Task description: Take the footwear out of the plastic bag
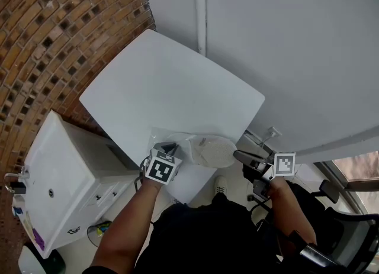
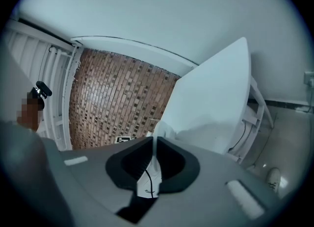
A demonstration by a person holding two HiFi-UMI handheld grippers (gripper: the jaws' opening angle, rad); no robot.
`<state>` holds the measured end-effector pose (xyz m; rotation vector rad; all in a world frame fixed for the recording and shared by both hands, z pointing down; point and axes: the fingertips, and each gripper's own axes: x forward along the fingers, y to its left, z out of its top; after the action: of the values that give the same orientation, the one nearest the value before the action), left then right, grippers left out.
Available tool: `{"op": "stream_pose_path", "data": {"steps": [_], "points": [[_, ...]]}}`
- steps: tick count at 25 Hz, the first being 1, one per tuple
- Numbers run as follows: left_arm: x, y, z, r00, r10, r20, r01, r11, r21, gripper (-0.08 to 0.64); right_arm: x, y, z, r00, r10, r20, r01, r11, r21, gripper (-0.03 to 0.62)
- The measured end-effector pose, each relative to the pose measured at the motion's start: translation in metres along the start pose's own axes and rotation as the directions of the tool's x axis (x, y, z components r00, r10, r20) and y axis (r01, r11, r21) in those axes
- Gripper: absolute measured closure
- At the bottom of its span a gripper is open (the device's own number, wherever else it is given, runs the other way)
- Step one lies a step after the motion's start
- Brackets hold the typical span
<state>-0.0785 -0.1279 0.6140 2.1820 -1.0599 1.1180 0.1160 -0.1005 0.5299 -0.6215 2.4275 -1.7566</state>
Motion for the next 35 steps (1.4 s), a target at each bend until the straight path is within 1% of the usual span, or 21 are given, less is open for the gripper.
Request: {"op": "stream_pose_path", "data": {"steps": [2, 3, 4, 5, 9, 14, 18, 20, 22, 25, 28, 30, 31, 32, 33, 34, 35], "points": [[-0.002, 0.007, -0.002, 1.0, 0.02, -0.006, -0.02, 1.0, -0.013, 0.528, -0.004, -0.003, 0.002, 1.0, -0.002, 0.026, 0.001, 1.0, 0.027, 0.565], [-0.004, 0.014, -0.005, 0.999, 0.045, -0.016, -0.045, 0.999, -0.02, 0.532, -0.007, -0.004, 0.004, 0.999, -0.001, 0.042, -0.001, 0.999, 0.04, 0.565], [-0.005, 0.022, -0.01, 0.997, 0.07, -0.028, -0.071, 0.997, -0.031, 0.551, -0.012, -0.006, 0.006, 0.998, 0.0, 0.059, -0.003, 0.999, 0.049, 0.565], [-0.006, 0.03, -0.016, 0.996, 0.084, -0.037, -0.086, 0.995, -0.049, 0.549, -0.017, -0.008, 0.008, 0.997, 0.0, 0.073, -0.004, 0.999, 0.053, 0.565], [-0.009, 0.047, -0.029, 0.996, 0.081, -0.032, -0.085, 0.986, -0.142, 0.551, -0.024, -0.008, 0.012, 0.996, 0.016, 0.089, -0.02, 0.999, 0.042, 0.565], [-0.006, 0.051, -0.027, 0.994, 0.102, -0.049, -0.109, 0.981, -0.16, 0.551, -0.02, 0.008, 0.02, 0.99, 0.061, 0.125, -0.067, 0.997, 0.043, 0.565], [-0.001, 0.061, -0.023, 0.991, 0.122, -0.061, -0.131, 0.973, -0.192, 0.551, -0.024, 0.026, 0.034, 0.984, 0.1, 0.148, -0.104, 0.994, 0.017, 0.565], [-0.001, 0.072, -0.024, 0.986, 0.147, -0.073, -0.16, 0.966, -0.205, 0.551, -0.026, 0.035, 0.042, 0.98, 0.12, 0.161, -0.121, 0.993, -0.002, 0.564], [-0.002, 0.085, -0.027, 0.982, 0.167, -0.088, -0.183, 0.954, -0.236, 0.551, -0.028, 0.039, 0.049, 0.976, 0.13, 0.173, -0.13, 0.991, -0.014, 0.563], [-0.002, 0.098, -0.03, 0.981, 0.17, -0.088, -0.189, 0.937, -0.293, 0.551, -0.03, 0.037, 0.054, 0.974, 0.126, 0.188, -0.125, 0.992, -0.02, 0.563], [0.0, 0.102, -0.031, 0.983, 0.165, -0.084, -0.183, 0.932, -0.314, 0.551, -0.029, 0.034, 0.056, 0.972, 0.126, 0.197, -0.125, 0.992, -0.015, 0.561], [0.001, 0.1, -0.027, 0.987, 0.148, -0.06, -0.159, 0.939, -0.306, 0.549, -0.025, 0.03, 0.056, 0.973, 0.119, 0.195, -0.12, 0.993, -0.007, 0.561], [0.002, 0.096, -0.024, 0.99, 0.134, -0.044, -0.141, 0.948, -0.285, 0.542, -0.024, 0.027, 0.056, 0.975, 0.114, 0.191, -0.115, 0.993, -0.003, 0.561], [0.002, 0.091, -0.02, 0.992, 0.12, -0.028, -0.123, 0.962, -0.245, 0.501, -0.022, 0.025, 0.055, 0.977, 0.109, 0.186, -0.111, 0.994, 0.0, 0.561], [0.002, 0.084, -0.015, 0.994, 0.109, -0.016, -0.11, 0.977, -0.183, 0.44, -0.021, 0.023, 0.054, 0.978, 0.107, 0.179, -0.109, 0.994, 0.002, 0.561], [0.001, 0.077, -0.011, 0.995, 0.103, -0.009, -0.104, 0.99, -0.099, 0.397, -0.021, 0.022, 0.053, 0.979, 0.106, 0.174, -0.109, 0.994, 0.004, 0.561], [0.002, 0.069, -0.006, 0.995, 0.103, -0.006, -0.103, 0.995, -0.002, 0.37, -0.021, 0.021, 0.053, 0.98, 0.107, 0.17, -0.11, 0.994, 0.006, 0.561]]}}
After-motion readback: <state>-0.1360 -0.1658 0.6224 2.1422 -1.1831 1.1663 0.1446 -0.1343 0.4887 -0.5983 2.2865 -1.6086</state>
